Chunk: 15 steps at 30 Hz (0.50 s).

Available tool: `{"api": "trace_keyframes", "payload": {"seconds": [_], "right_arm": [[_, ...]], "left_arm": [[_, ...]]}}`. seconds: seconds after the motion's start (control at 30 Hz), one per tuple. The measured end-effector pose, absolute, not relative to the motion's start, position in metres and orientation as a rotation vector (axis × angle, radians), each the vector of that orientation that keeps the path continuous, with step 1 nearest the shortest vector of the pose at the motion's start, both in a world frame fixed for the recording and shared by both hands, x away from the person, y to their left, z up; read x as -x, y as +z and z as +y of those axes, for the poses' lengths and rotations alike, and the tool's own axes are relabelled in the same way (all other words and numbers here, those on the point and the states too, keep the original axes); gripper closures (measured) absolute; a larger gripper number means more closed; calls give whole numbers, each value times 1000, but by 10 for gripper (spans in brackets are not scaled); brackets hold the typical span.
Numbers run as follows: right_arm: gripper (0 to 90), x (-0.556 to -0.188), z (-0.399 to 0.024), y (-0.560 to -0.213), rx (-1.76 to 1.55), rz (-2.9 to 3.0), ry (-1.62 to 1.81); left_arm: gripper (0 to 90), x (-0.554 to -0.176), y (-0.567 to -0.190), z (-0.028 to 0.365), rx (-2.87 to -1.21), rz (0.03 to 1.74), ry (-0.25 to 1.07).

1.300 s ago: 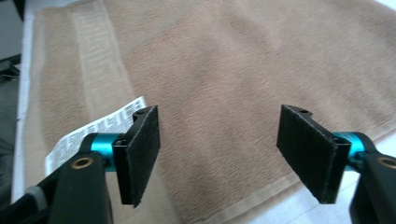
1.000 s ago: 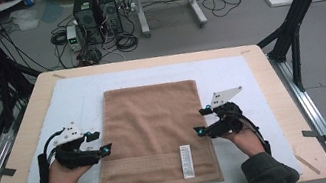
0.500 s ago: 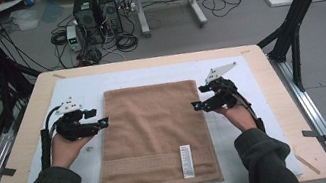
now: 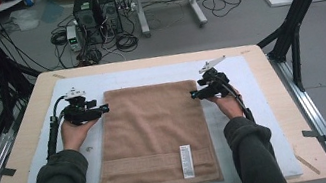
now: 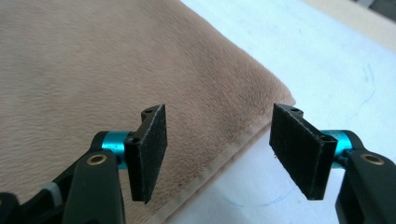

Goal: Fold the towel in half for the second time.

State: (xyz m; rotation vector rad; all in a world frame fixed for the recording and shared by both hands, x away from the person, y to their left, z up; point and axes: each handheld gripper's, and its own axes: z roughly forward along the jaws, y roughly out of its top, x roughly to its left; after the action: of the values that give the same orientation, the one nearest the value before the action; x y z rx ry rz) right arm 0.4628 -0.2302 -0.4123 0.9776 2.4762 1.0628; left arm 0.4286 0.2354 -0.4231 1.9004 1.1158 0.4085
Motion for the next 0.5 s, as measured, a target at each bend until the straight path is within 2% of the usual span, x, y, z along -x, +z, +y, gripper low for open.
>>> {"api": "trace_keyframes", "payload": {"seconds": [0.13,0.27,0.3,0.33,0.37,0.4,0.5], "right_arm": [[386,-468,-228,-427,-1041,2476,1052],[422,-472,-228,-436,-1100,2474,1016],[458,-473,-228,-439,-1130,2481,1022],[503,-473,-228,-440,-1143,2493,1047],[570,-473,-227,-440,-1136,2499,1053],[639,-473,-227,-440,-1127,2515,1069],[786,-474,-228,-441,-1135,2565,1138]], "left_arm": [[396,-434,-436,232,-1919,1156,378],[450,-437,-446,229,-1978,1156,349],[464,-434,-447,227,-1993,1144,403],[519,-433,-447,226,-2010,1122,430],[550,-434,-446,225,-2005,1116,405],[652,-434,-447,226,-1992,1121,365],[735,-436,-448,229,-1931,1176,301]]}}
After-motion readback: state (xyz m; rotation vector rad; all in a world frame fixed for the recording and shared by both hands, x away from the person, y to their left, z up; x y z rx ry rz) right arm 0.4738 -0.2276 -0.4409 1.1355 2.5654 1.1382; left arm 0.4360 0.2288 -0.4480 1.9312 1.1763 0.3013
